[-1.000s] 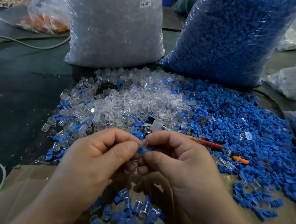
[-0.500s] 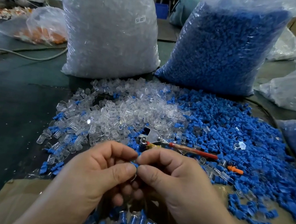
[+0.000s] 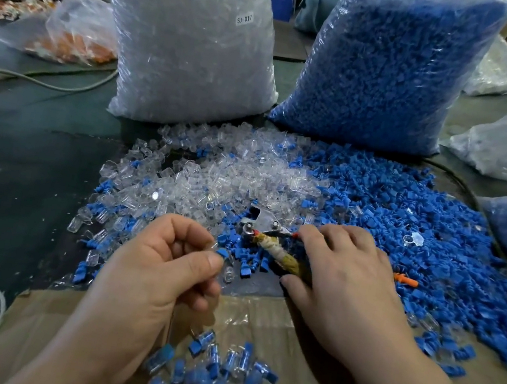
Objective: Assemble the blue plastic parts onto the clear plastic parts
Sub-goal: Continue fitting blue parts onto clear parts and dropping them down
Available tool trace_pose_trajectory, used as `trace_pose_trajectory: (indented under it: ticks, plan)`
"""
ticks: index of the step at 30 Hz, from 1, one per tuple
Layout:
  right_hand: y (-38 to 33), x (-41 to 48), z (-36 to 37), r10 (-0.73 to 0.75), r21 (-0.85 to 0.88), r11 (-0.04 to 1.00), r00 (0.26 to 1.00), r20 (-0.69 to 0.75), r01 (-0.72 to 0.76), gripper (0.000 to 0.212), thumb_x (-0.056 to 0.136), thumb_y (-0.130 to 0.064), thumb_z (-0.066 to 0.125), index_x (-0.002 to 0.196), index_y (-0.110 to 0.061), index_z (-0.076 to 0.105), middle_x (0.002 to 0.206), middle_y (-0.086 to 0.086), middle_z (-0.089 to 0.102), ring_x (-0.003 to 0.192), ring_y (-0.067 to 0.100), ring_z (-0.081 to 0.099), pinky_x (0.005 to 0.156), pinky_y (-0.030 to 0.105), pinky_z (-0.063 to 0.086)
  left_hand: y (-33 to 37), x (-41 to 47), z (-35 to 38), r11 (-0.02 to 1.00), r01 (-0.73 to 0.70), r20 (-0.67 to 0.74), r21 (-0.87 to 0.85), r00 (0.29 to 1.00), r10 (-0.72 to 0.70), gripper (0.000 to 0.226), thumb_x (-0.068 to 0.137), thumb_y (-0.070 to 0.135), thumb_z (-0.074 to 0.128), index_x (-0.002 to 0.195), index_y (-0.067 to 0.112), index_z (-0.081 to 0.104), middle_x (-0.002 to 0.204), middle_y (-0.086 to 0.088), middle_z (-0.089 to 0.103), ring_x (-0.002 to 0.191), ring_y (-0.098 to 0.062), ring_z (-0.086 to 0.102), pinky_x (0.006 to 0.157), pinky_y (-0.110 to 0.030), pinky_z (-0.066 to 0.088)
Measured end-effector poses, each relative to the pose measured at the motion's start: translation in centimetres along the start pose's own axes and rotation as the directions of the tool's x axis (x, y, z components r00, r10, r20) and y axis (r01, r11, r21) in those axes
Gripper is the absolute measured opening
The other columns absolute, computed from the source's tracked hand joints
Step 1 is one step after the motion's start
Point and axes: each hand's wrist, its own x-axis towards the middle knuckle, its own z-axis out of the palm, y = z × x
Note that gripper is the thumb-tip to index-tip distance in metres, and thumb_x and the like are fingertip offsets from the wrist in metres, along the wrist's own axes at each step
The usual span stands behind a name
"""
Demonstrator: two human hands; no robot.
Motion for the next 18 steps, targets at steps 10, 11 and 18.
trace_pose_trajectory:
  ticks: [10, 11, 18]
  plan:
    - [0.5, 0.5, -0.5, 0.021, -0.036, 0.999, 1.0, -0.003, -0.022, 0.048, 0.083, -0.065, 0.045, 0.121, -0.036, 0.043, 0.11, -0.012, 0.059, 0.117, 0.022, 0.036, 0.095, 0.042, 0.032, 0.4, 0.1, 0.2, 0.999, 0.046, -0.076, -0.024, 0.996, -0.048, 0.017, 0.065, 0.016, 0.074, 0.08, 0.023, 0.076, 0.072, -0.011, 0.071, 0.06, -0.021, 0.066, 0.047, -0.024, 0.054]
    - [0.6, 0.6, -0.6, 0.022, -0.019, 1.0, 0.999, -0.035, -0.022, 0.043, 0.081, -0.062, 0.046, 0.116, -0.036, 0.045, 0.102, -0.013, 0.059, 0.111, 0.02, 0.037, 0.092, 0.04, 0.031, 0.4, 0.1, 0.2, 0.999, 0.042, -0.08, -0.022, 0.996, -0.043, 0.016, 0.066, 0.016, 0.074, 0.08, 0.023, 0.076, 0.072, -0.01, 0.071, 0.06, -0.021, 0.066, 0.047, -0.024, 0.054]
    - [0.1, -0.7, -1.8, -0.061, 0.292, 0.951, 0.987, -0.149, 0.103, 0.054, 0.076, -0.062, 0.037, 0.126, -0.041, 0.04, 0.093, -0.028, 0.043, 0.086, 0.003, 0.043, 0.07, 0.024, 0.034, 0.4, 0.0, 0.2, 0.997, -0.056, -0.129, -0.045, 0.99, 0.049, 0.014, 0.069, 0.016, 0.071, 0.08, 0.024, 0.074, 0.072, -0.008, 0.071, 0.06, -0.018, 0.066, 0.048, -0.023, 0.052]
